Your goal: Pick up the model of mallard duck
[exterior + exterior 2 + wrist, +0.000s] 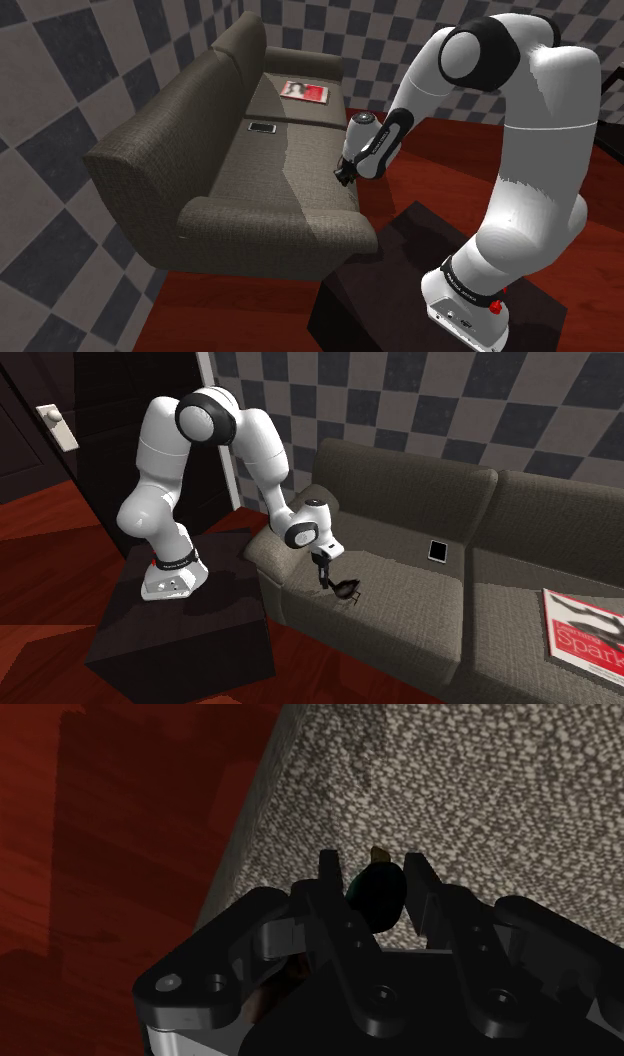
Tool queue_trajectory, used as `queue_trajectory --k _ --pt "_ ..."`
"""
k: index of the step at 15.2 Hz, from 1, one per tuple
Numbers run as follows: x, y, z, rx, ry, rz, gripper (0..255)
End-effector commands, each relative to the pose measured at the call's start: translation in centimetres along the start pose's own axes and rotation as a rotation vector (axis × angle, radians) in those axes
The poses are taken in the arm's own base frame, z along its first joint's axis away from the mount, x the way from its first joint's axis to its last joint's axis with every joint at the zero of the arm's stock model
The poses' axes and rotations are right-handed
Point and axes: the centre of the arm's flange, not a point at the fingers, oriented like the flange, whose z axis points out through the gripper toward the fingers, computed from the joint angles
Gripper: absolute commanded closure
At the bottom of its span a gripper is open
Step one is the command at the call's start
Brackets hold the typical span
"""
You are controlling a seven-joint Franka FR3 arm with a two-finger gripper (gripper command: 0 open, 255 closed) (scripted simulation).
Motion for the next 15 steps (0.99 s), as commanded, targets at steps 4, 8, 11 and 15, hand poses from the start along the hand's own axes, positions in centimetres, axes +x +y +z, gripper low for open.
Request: queue_trajectory --k 4,8,11,15 --pt "0.1 0.3 -1.5 0.0 0.0 0.001 255" --pt "0.4 0.6 -3.6 0.0 0.0 0.001 255" --pt "0.6 0.8 -5.1 0.0 0.0 0.001 255" --pt "0.9 1.0 -7.2 0.0 0.0 0.001 255"
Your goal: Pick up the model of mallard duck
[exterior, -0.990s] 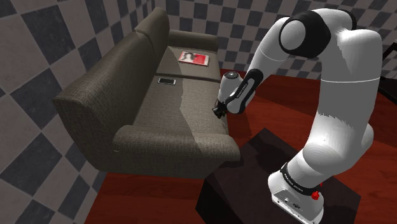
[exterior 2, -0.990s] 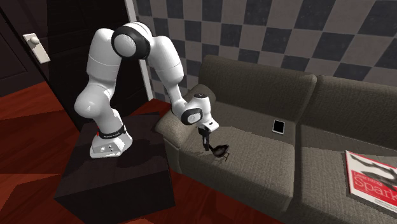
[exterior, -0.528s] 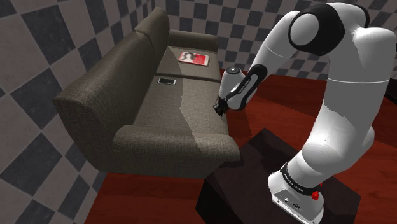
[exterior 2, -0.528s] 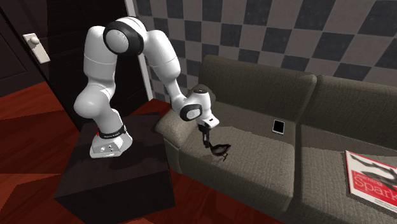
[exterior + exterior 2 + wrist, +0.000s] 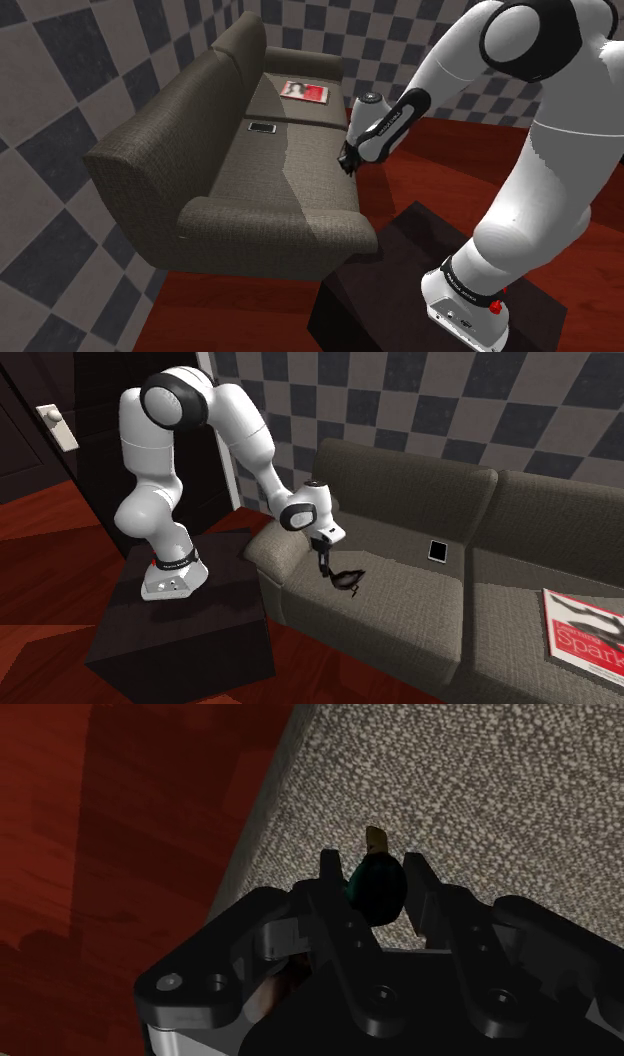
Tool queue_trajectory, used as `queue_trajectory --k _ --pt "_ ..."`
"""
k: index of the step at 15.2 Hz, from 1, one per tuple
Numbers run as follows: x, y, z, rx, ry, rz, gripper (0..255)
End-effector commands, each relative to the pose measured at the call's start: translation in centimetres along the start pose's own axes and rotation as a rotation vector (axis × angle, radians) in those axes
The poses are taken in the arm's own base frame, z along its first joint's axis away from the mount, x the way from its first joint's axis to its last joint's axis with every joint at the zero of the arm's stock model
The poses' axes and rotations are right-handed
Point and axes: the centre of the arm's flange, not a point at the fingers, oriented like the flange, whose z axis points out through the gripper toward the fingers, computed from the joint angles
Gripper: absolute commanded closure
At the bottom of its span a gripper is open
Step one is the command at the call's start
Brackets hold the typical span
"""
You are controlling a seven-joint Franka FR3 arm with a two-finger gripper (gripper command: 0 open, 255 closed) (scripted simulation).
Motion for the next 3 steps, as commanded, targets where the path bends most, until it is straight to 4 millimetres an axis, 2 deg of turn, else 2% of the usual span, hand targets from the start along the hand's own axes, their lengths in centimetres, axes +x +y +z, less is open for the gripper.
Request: queue_trajectory --k 1,3 --pt "0.24 0.12 -1.04 0.0 0.0 0.0 255" --pt "0.25 0.13 -1.12 0.0 0.0 0.0 255"
